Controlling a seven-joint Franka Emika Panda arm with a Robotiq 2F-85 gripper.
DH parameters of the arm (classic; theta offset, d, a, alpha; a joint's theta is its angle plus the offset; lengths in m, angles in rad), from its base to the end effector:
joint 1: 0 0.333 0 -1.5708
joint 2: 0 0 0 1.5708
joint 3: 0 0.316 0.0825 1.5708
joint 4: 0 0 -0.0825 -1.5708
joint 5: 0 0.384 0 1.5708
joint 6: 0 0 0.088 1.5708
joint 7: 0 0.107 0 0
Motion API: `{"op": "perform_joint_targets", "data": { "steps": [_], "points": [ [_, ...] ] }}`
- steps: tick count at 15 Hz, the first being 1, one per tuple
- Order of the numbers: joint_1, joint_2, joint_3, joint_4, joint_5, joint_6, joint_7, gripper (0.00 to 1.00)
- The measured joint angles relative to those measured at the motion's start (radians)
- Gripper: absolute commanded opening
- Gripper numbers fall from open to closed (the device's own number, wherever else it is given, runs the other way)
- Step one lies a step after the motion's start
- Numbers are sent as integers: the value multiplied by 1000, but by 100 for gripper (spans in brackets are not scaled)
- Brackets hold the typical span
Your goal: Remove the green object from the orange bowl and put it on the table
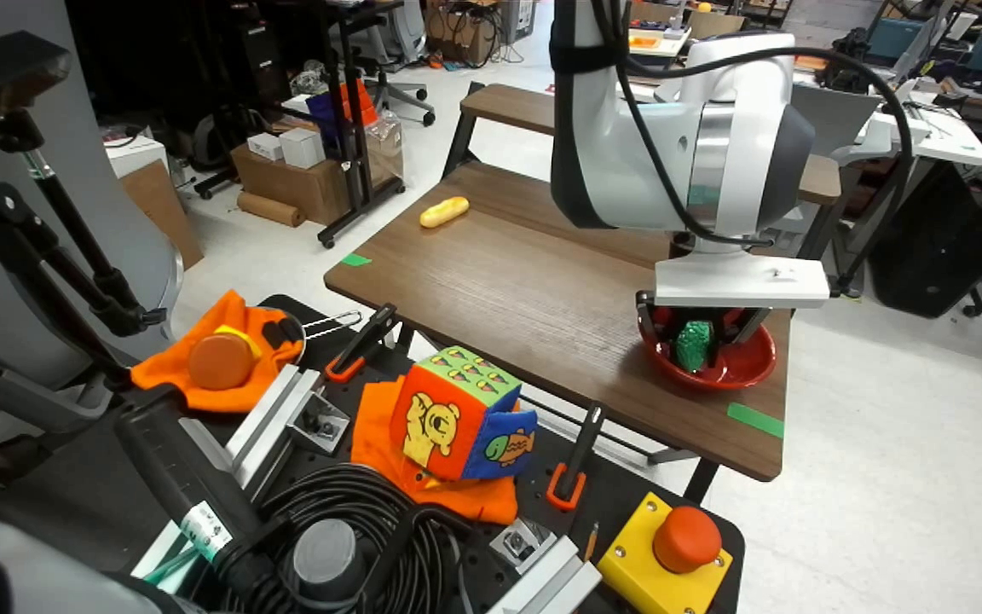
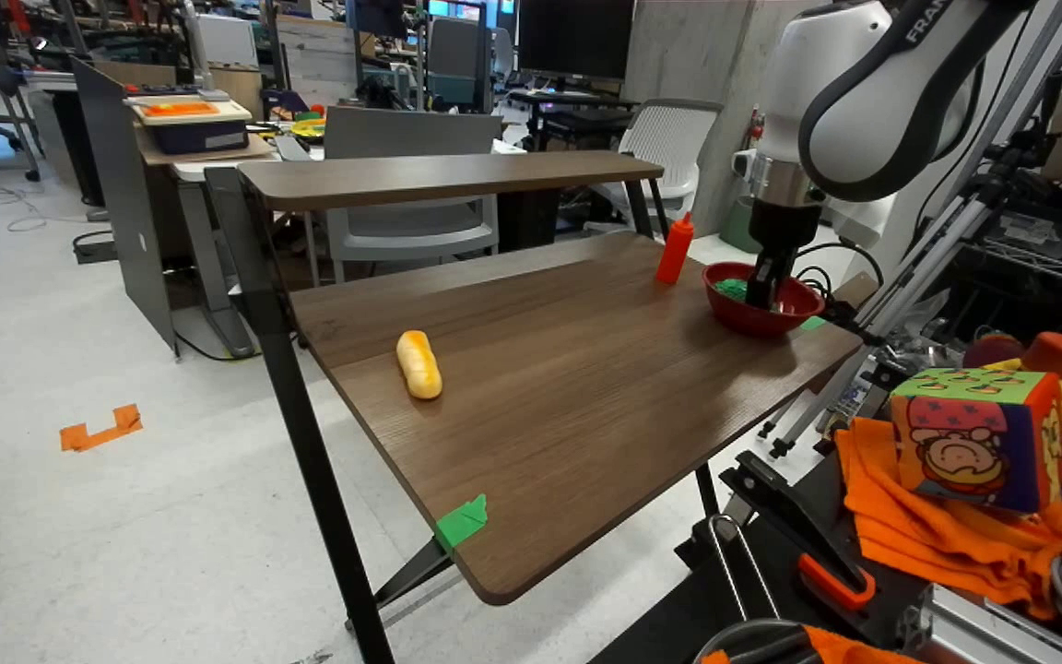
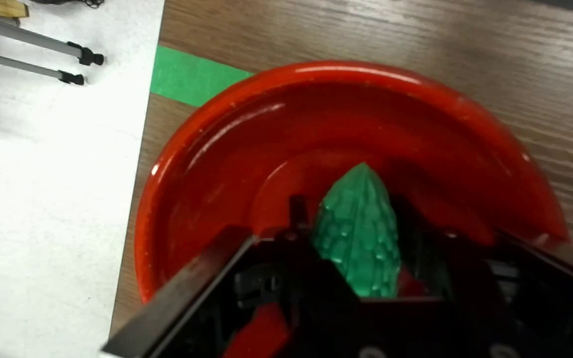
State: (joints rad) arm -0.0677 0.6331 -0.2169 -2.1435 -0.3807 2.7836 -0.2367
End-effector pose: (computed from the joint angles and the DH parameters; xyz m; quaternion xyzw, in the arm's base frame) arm 0.5366 -0.1457 0.1081 0.9762 0.1735 -0.0333 0.1261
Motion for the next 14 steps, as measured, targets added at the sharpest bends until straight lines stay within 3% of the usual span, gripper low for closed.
{"op": "perform_joint_targets", "data": {
  "steps": [6, 10, 14],
  "points": [
    [-83, -225, 56, -153, 52, 1, -36, 18],
    [-137, -392, 157, -255, 208, -2, -110, 18],
    [-125, -481, 266, -303, 402, -19, -183, 18]
  ]
}}
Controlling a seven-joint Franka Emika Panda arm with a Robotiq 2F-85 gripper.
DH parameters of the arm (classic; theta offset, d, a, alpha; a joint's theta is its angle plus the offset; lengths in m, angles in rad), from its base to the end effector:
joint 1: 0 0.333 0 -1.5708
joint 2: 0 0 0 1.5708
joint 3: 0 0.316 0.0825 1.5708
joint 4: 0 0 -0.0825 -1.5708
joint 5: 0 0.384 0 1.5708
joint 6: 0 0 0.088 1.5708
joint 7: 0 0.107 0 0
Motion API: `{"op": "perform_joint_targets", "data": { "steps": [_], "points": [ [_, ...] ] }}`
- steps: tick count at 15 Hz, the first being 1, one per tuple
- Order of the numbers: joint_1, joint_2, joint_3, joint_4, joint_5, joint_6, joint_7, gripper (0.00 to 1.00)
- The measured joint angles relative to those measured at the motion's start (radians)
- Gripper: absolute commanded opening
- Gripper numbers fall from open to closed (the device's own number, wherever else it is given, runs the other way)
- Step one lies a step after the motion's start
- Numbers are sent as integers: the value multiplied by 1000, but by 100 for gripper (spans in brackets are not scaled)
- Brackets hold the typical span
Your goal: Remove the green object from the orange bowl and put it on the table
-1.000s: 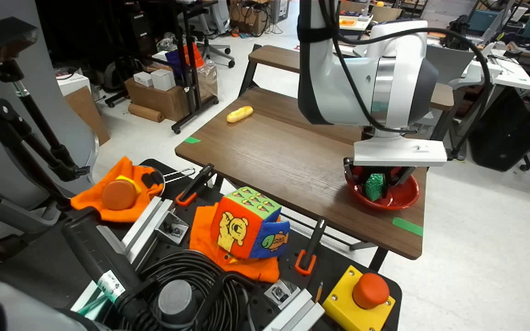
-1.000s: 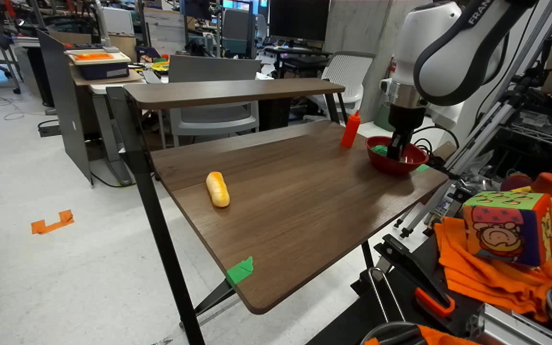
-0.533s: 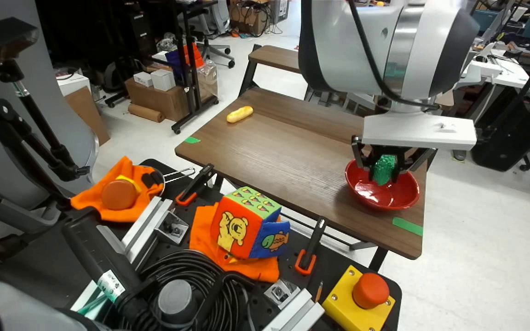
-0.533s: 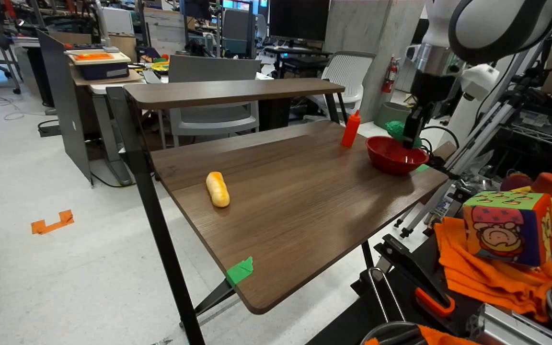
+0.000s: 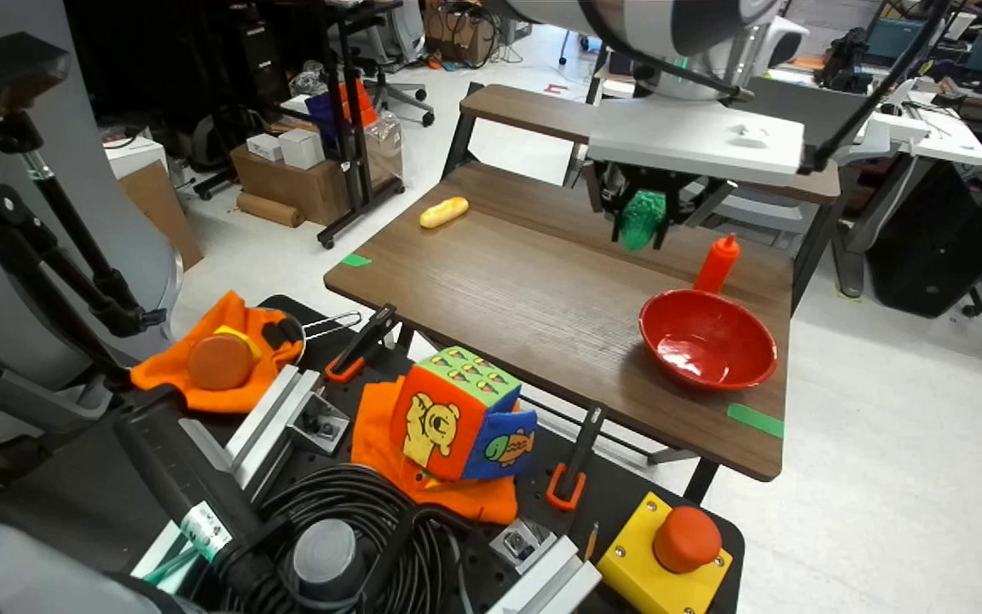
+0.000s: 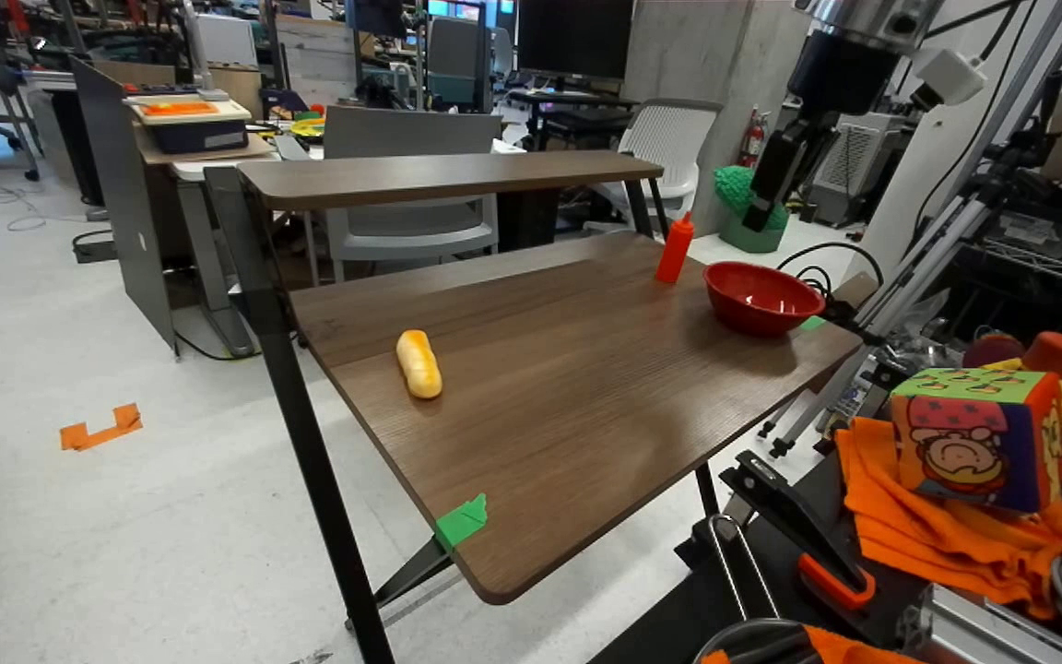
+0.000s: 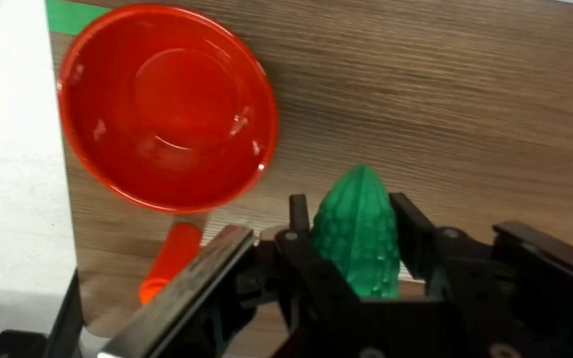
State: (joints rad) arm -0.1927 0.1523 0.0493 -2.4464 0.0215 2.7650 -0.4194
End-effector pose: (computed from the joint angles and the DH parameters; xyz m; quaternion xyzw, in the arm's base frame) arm 0.4978 -0.0725 0.2558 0.9884 0.1269 0.0822 0.0149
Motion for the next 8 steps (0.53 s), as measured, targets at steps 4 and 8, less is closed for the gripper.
{"op": "perform_joint_targets", "data": {
  "steps": [4, 8],
  "points": [
    [73, 3, 68, 14, 93, -3, -1, 18],
    [163, 74, 95, 94, 91, -12, 79, 18]
  ]
}}
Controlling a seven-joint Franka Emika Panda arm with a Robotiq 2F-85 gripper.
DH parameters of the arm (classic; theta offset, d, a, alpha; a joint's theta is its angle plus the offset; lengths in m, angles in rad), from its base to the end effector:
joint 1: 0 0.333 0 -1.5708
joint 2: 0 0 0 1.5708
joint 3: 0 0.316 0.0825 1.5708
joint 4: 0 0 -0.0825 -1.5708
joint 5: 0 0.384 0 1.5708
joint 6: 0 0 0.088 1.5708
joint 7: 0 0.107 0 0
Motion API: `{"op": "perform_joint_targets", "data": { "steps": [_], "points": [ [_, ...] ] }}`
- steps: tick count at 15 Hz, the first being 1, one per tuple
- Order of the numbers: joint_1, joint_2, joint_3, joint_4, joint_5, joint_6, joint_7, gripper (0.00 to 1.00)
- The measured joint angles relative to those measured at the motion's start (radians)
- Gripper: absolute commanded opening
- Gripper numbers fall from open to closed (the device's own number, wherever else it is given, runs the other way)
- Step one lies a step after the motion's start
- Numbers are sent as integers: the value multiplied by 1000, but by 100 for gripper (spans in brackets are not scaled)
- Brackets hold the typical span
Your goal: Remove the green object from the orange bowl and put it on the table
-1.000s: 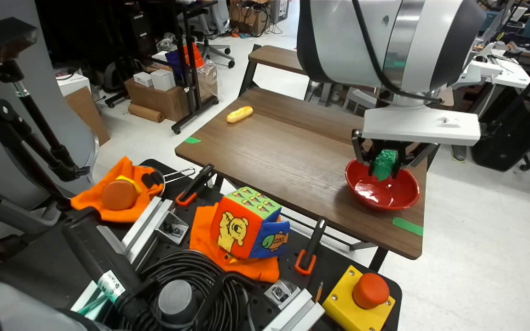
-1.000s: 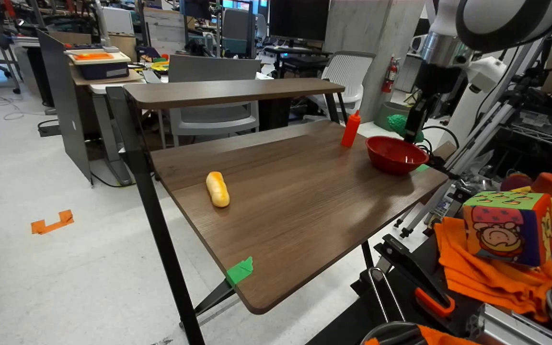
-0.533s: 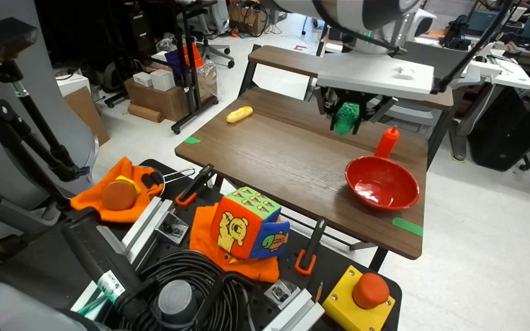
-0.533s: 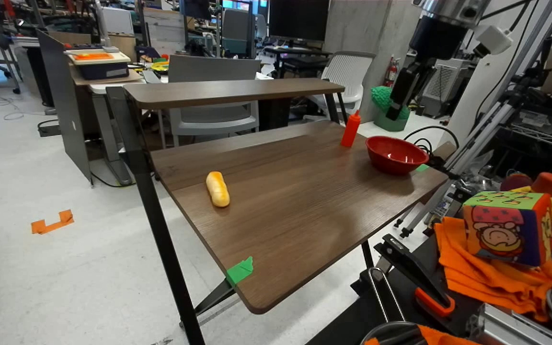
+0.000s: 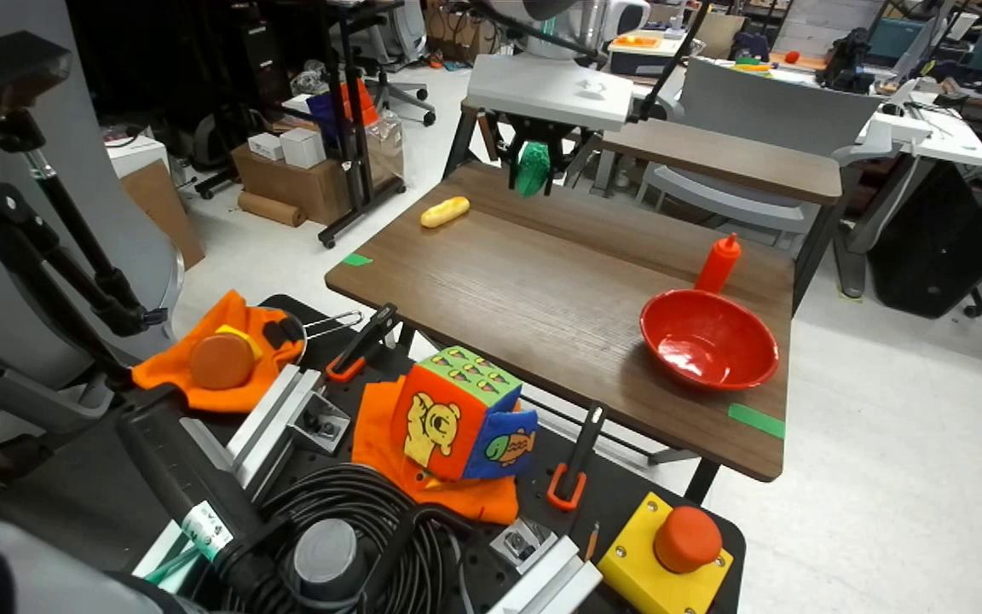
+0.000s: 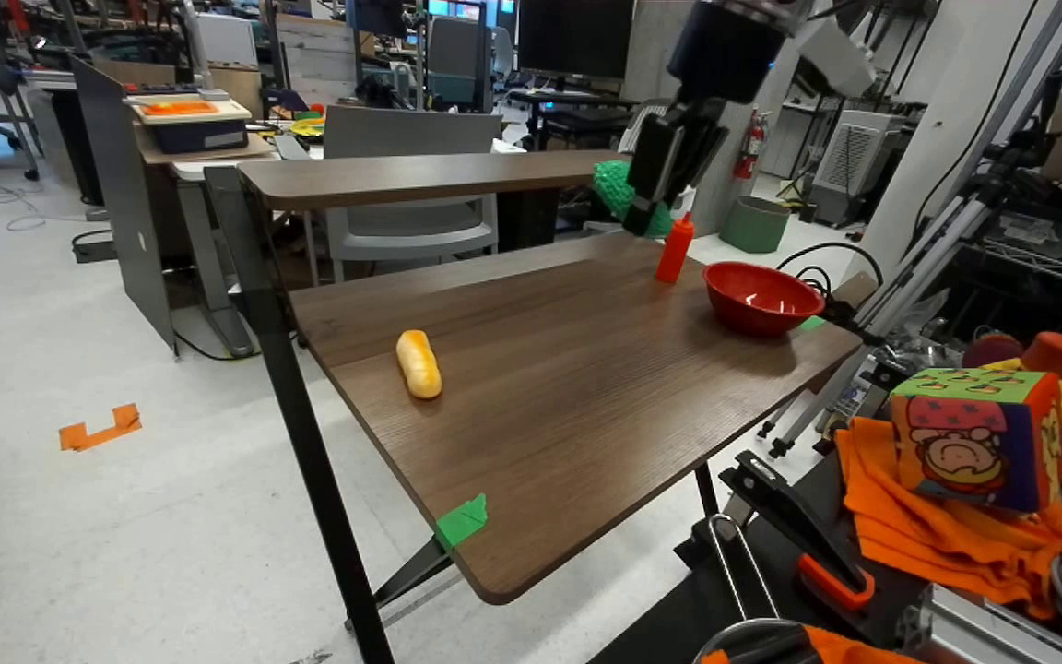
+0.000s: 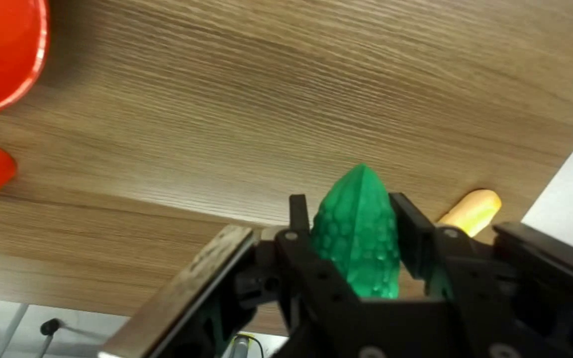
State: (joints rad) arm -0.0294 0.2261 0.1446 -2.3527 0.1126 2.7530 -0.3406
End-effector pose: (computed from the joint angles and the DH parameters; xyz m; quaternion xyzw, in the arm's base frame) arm 0.5280 0.0571 0.2525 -0.9802 -0.1727 -0.0914 0.0317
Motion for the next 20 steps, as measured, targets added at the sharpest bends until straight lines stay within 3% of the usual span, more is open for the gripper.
{"op": "perform_joint_targets", "data": {
  "steps": [6, 10, 14, 15, 16, 20],
  "points": [
    [105, 230, -12, 168, -96, -30, 155, 18],
    [191, 378, -101, 255, -188, -35, 314, 18],
    [246, 454, -169, 318, -208, -55, 414, 18],
    [252, 458, -175, 330, -208, -69, 427, 68],
    [254, 461, -176, 339, -208, -87, 437, 69],
    [253, 453, -171, 346, -206, -147, 449, 97]
  ]
}}
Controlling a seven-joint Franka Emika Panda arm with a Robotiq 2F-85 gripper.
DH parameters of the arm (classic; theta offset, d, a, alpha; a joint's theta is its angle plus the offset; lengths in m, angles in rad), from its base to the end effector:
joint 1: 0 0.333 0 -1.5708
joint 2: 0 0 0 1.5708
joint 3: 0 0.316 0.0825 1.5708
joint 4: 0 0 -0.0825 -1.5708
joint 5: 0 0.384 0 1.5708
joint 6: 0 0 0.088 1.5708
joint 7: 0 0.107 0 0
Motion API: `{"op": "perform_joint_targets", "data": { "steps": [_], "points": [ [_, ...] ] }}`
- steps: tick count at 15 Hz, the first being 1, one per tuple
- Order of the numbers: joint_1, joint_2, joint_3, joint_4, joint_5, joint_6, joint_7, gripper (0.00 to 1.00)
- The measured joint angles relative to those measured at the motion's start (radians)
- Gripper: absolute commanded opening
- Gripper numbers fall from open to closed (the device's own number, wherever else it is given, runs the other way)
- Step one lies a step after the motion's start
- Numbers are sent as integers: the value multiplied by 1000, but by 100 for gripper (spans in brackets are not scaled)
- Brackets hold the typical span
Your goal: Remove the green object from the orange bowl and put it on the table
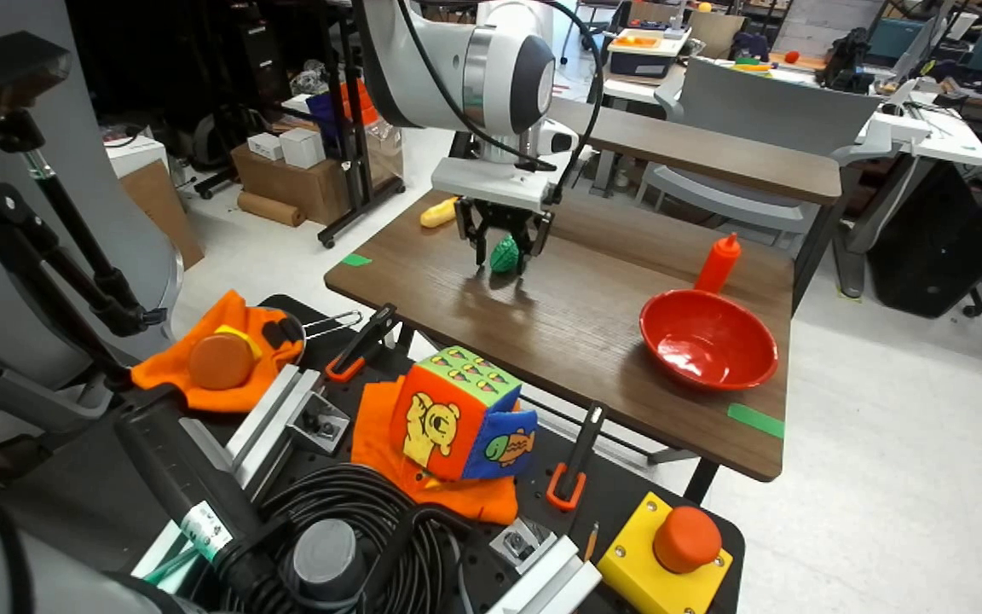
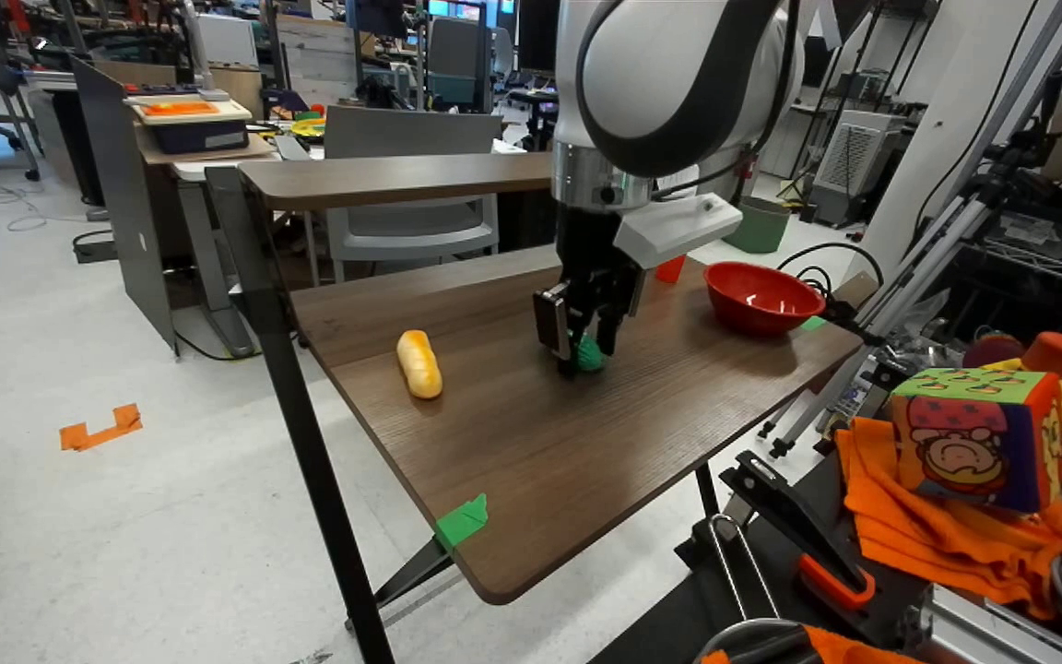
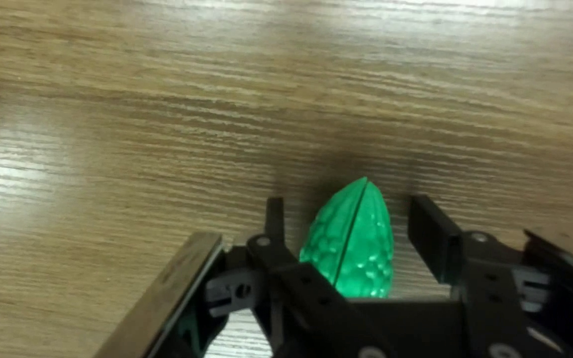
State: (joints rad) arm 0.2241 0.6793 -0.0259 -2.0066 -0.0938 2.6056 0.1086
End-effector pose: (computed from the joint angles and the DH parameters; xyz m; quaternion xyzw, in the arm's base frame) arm 0.5731 0.1168 0.1049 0.9948 0.0884 -0.0351 0.0363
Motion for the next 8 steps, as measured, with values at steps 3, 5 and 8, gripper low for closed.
{"op": "perform_joint_targets", "data": {
  "steps": [3, 5, 8],
  "points": [
    [-20, -72, 35, -38, 8, -10, -9, 100],
    [-57, -171, 72, -102, 38, -10, -41, 100],
    [-152, -334, 133, -218, 169, -9, -121, 100]
  ]
}}
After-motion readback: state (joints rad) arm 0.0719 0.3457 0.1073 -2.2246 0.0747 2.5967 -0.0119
